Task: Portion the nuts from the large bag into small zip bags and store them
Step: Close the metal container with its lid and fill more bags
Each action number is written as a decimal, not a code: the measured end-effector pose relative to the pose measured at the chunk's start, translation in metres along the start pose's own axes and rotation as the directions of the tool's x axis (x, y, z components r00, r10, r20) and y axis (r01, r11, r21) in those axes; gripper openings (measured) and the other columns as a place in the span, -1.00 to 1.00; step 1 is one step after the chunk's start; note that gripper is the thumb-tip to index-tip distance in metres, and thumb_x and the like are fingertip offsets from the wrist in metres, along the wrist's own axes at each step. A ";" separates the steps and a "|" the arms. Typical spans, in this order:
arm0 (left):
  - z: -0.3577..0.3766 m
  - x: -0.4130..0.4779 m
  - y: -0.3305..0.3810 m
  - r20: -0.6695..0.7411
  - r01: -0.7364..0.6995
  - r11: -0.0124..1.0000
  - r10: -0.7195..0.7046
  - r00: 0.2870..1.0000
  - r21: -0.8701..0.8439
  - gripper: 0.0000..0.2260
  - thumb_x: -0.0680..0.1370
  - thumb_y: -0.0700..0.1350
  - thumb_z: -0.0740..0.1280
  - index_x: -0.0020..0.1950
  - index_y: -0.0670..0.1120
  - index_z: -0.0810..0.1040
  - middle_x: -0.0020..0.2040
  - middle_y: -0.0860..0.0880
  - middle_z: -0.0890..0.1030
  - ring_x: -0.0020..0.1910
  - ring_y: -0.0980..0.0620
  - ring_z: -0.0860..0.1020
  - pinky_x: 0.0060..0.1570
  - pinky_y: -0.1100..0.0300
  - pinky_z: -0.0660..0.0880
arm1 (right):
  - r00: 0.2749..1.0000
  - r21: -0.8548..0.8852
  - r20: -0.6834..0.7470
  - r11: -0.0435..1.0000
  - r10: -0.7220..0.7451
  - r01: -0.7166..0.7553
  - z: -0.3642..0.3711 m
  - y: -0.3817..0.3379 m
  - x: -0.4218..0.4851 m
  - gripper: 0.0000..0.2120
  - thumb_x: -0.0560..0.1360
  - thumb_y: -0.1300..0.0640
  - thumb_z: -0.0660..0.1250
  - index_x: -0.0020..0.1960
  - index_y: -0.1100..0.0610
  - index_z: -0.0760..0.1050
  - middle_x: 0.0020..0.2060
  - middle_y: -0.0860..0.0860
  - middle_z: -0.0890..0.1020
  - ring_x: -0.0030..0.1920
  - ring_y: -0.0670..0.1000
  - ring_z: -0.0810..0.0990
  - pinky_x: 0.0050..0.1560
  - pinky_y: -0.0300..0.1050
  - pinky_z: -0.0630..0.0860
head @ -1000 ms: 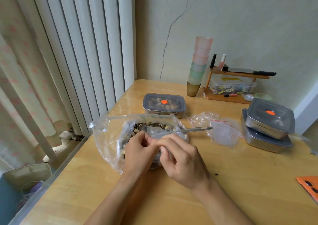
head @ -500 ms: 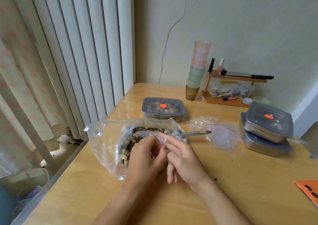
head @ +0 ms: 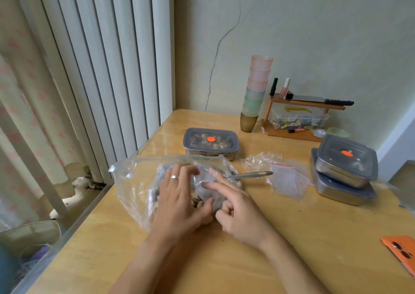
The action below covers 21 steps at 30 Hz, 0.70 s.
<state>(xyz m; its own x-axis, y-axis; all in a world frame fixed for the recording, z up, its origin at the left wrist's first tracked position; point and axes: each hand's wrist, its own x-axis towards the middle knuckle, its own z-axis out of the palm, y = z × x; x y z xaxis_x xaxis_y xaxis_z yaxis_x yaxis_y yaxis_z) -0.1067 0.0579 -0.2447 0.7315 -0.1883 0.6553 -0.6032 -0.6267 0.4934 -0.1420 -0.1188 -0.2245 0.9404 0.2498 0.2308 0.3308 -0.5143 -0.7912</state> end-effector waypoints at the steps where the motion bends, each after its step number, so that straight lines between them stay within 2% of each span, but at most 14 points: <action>1: 0.000 -0.001 -0.002 0.055 -0.008 1.000 0.007 0.998 0.011 -0.49 0.43 0.11 0.42 0.32 -0.01 0.41 0.22 0.13 0.44 0.24 0.09 0.42 0.26 0.19 0.30 | 1.000 -0.047 0.022 0.999 -0.020 0.021 -0.001 -0.001 -0.001 -0.39 0.42 0.36 0.22 0.37 -0.09 0.55 0.51 -0.16 0.45 -0.40 -0.21 0.52 -0.13 -0.31 0.47; 2: 0.000 -0.001 -0.003 0.095 -0.006 1.000 0.004 0.995 0.014 -0.42 0.43 0.13 0.42 0.41 0.05 0.37 0.31 0.16 0.42 0.35 0.11 0.39 0.36 0.25 0.19 | 0.999 -0.071 0.043 0.997 -0.024 0.028 -0.001 -0.002 -0.001 -0.40 0.42 0.36 0.23 0.35 -0.09 0.57 0.30 -0.05 0.62 -0.23 -0.33 0.59 0.02 -0.31 0.46; 3: 0.001 -0.001 -0.003 0.115 -0.008 1.000 0.006 0.993 0.017 -0.39 0.43 0.14 0.42 0.45 0.09 0.35 0.36 0.20 0.41 0.43 0.14 0.36 0.41 0.31 0.08 | 0.998 -0.082 0.054 0.996 -0.028 0.033 -0.002 -0.005 -0.002 -0.42 0.41 0.35 0.23 0.32 -0.09 0.58 0.05 -0.07 0.67 -0.05 -0.37 0.62 0.17 -0.27 0.44; 4: 0.001 -0.001 -0.003 0.120 -0.015 1.000 0.012 0.993 0.021 -0.38 0.44 0.13 0.43 0.47 0.11 0.36 0.37 0.22 0.42 0.47 0.16 0.33 0.44 0.33 0.02 | 0.997 -0.085 0.060 0.995 -0.042 0.047 -0.002 -0.007 -0.002 -0.43 0.40 0.36 0.23 0.30 -0.06 0.59 -0.12 -0.18 0.63 0.02 -0.35 0.63 0.27 -0.24 0.42; 5: 0.001 0.000 -0.003 0.120 -0.021 1.000 0.019 0.993 0.023 -0.40 0.44 0.12 0.44 0.46 0.11 0.40 0.36 0.24 0.45 0.49 0.17 0.33 0.45 0.31 0.01 | 0.996 -0.090 0.064 0.994 -0.063 0.069 -0.002 -0.008 -0.003 -0.44 0.40 0.39 0.23 0.28 -0.02 0.61 -0.24 -0.31 0.54 -0.07 -0.31 0.64 0.28 -0.26 0.43; 6: 0.002 0.001 -0.003 0.118 -0.027 0.999 0.023 0.993 0.029 -0.43 0.44 0.10 0.45 0.44 0.12 0.44 0.33 0.25 0.48 0.48 0.18 0.34 0.47 0.24 0.04 | 0.993 -0.091 0.069 0.991 -0.091 0.097 -0.002 -0.009 -0.003 -0.47 0.40 0.43 0.22 0.25 0.03 0.62 -0.32 -0.33 0.50 -0.24 -0.26 0.59 0.15 -0.31 0.47; 8: 0.003 0.001 -0.004 0.107 -0.047 0.997 0.039 0.994 0.068 -0.54 0.43 0.07 0.45 0.33 0.13 0.52 0.25 0.26 0.54 0.40 0.17 0.44 0.47 0.11 0.10 | 0.991 -0.100 0.064 0.987 -0.120 0.126 -0.001 -0.010 -0.002 -0.52 0.41 0.45 0.23 0.21 0.09 0.61 -0.32 -0.36 0.51 -0.43 -0.14 0.39 -0.23 -0.35 0.37; 9: 0.003 0.001 -0.004 0.092 -0.054 0.994 0.045 0.995 0.097 -0.61 0.43 0.05 0.43 0.25 0.12 0.54 0.16 0.25 0.58 0.31 0.17 0.50 0.47 0.11 0.09 | 0.991 -0.105 0.051 0.987 -0.120 0.125 -0.001 -0.009 -0.002 -0.54 0.42 0.44 0.23 0.21 0.08 0.60 -0.35 -0.35 0.50 -0.45 -0.11 0.33 -0.30 -0.35 0.30; 12: 0.004 0.001 -0.005 0.063 -0.018 0.992 0.011 0.998 0.121 -0.76 0.40 -0.01 0.35 0.07 0.11 0.51 -0.08 0.24 0.60 0.06 0.16 0.58 0.43 0.22 0.02 | 0.991 -0.121 -0.021 0.985 -0.129 0.126 0.000 -0.006 -0.001 -0.53 0.43 0.41 0.22 0.21 0.05 0.61 -0.41 -0.31 0.48 -0.45 -0.08 0.30 -0.33 -0.31 0.29; 16: 0.004 0.000 -0.004 0.091 -0.012 0.993 0.002 0.996 0.117 -0.74 0.37 0.01 0.32 0.04 0.13 0.43 -0.12 0.24 0.54 0.01 0.16 0.55 0.38 0.24 0.05 | 0.977 -0.110 -0.084 0.977 -0.195 0.185 0.000 -0.008 -0.001 -0.53 0.40 0.46 0.22 0.19 0.11 0.63 -0.27 -0.50 0.54 -0.44 -0.11 0.43 -0.30 -0.30 0.40; 18: 0.005 0.000 -0.003 0.097 -0.010 0.993 -0.002 0.995 0.120 -0.75 0.37 0.02 0.31 0.03 0.13 0.41 -0.12 0.23 0.54 0.00 0.15 0.55 0.34 0.24 0.07 | 0.971 -0.114 -0.088 0.971 -0.222 0.212 -0.001 -0.010 -0.002 -0.50 0.40 0.48 0.23 0.20 0.09 0.63 -0.24 -0.50 0.54 -0.40 -0.17 0.49 -0.28 -0.31 0.43; 21: 0.007 0.001 -0.006 0.084 0.033 0.993 -0.043 0.996 0.113 -0.73 0.42 -0.04 0.45 -0.01 0.12 0.40 -0.15 0.22 0.56 -0.08 0.14 0.57 0.24 0.19 0.15 | 0.970 -0.122 -0.076 0.968 -0.231 0.221 -0.001 -0.011 -0.002 -0.48 0.40 0.49 0.23 0.20 0.05 0.61 -0.22 -0.47 0.55 -0.37 -0.14 0.52 -0.27 -0.33 0.42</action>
<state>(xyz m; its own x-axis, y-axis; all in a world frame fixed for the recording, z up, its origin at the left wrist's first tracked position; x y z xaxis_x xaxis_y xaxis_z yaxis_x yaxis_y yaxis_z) -0.1006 0.0564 -0.2510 0.7808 -0.2239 0.5832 -0.5386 -0.7143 0.4469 -0.1472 -0.1147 -0.2153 0.8419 0.2989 0.4493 0.5373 -0.5426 -0.6457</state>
